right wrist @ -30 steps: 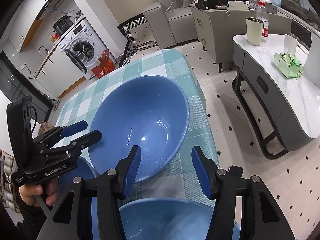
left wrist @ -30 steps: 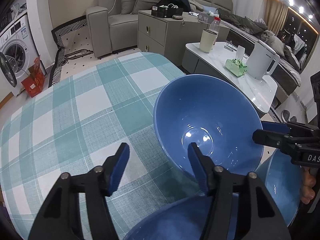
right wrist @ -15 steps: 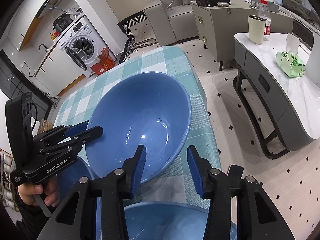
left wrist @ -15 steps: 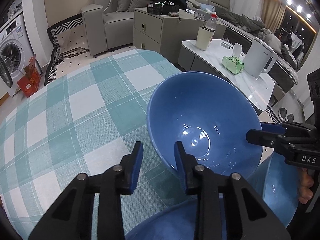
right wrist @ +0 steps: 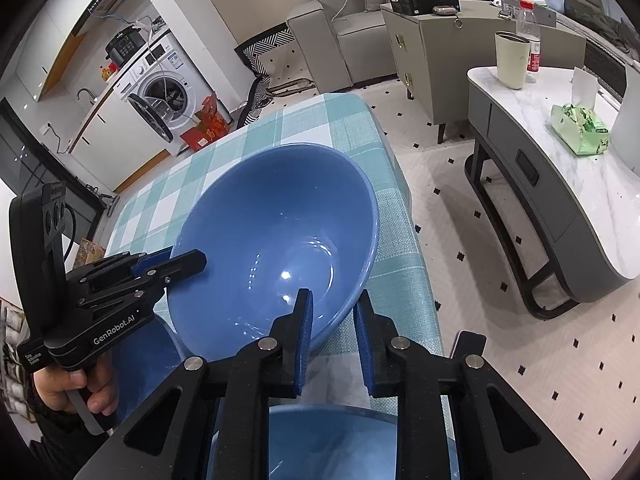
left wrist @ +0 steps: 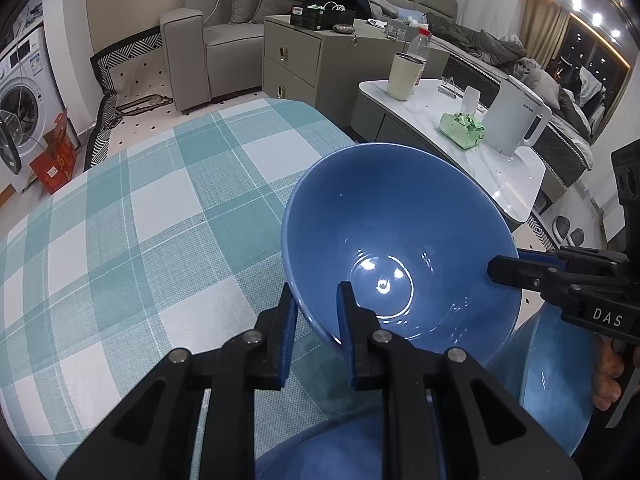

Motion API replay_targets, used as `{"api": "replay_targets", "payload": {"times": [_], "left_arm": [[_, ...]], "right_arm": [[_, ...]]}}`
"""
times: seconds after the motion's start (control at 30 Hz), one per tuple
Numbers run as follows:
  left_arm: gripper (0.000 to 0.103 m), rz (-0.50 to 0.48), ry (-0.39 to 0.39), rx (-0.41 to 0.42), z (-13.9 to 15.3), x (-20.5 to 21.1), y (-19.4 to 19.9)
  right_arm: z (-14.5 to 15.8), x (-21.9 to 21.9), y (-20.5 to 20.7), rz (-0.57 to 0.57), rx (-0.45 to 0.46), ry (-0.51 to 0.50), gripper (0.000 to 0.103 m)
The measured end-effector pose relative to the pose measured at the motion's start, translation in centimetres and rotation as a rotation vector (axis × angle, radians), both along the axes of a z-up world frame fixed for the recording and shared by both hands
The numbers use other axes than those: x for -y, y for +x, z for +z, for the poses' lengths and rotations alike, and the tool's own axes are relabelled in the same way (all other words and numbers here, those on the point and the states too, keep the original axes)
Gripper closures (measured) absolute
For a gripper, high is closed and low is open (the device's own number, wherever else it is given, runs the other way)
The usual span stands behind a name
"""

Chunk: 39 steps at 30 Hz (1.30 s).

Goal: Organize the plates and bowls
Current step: 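Lift and carry the darker blue bowl over another blue bowl with both grippers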

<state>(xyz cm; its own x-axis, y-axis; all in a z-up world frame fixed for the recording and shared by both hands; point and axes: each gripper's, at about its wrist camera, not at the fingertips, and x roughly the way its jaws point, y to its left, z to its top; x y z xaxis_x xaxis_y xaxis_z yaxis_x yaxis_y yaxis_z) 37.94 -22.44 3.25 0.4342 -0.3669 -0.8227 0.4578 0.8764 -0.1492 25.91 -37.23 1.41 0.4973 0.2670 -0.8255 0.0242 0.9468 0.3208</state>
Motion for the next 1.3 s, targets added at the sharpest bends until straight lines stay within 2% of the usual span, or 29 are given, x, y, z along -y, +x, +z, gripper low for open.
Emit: {"api": "replay_targets", "payload": {"times": [0.97,1.3], "left_arm": [[0.086,-0.004,-0.025,0.072,3.5,-0.7,-2.4],[0.086,-0.001,-0.030,0.124,6.0,-1.6,-4.6]], "right_arm": [[3.0,-0.4,-2.4,-0.009,0.070,-0.045,0.082],[5.1,-1.0,-4.3,0.001,0.120,-0.058,0.082]]}}
